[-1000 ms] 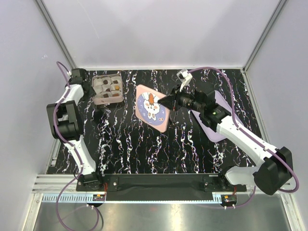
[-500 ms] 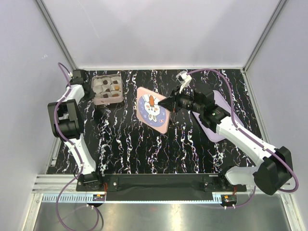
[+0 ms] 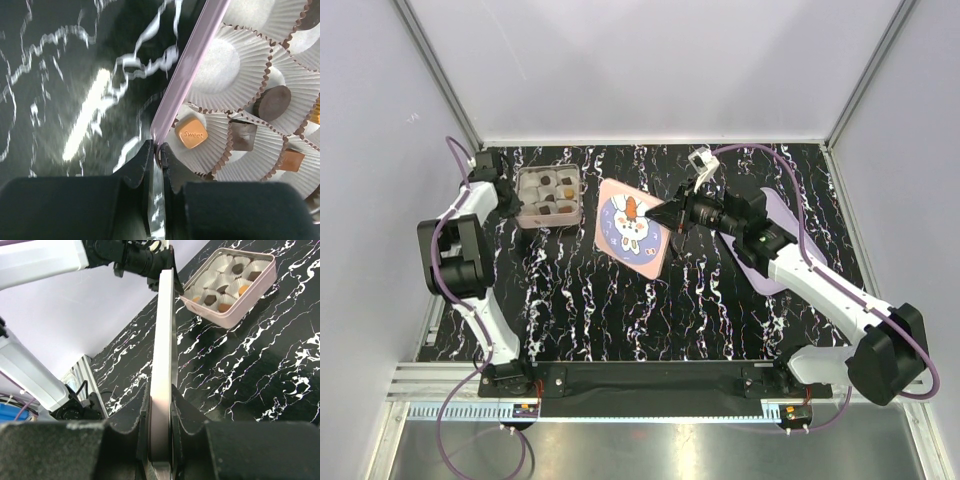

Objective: Pack the chocolate

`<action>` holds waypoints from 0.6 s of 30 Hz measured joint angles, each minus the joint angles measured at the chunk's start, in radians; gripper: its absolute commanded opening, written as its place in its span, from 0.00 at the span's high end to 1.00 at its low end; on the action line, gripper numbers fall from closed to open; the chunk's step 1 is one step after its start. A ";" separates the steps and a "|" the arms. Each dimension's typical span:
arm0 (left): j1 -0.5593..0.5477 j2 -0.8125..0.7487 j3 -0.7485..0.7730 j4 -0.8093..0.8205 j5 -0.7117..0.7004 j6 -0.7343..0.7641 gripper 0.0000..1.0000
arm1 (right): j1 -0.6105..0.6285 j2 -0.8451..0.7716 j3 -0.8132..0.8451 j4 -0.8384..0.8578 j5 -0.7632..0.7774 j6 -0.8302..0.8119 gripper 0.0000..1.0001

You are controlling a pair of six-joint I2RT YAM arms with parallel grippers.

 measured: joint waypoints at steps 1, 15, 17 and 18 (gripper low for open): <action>-0.004 -0.016 -0.018 -0.006 0.001 -0.003 1.00 | 0.000 0.000 -0.003 0.006 0.000 0.006 1.00; -0.066 -0.298 -0.333 -0.023 0.039 -0.048 0.90 | -0.026 0.205 0.164 -0.056 -0.112 -0.053 0.99; -0.068 -0.325 -0.357 -0.030 0.049 -0.049 0.78 | -0.032 0.250 0.209 -0.063 -0.145 -0.053 0.99; -0.068 -0.337 -0.364 -0.036 0.054 -0.051 0.62 | -0.033 0.279 0.241 -0.070 -0.167 -0.053 0.99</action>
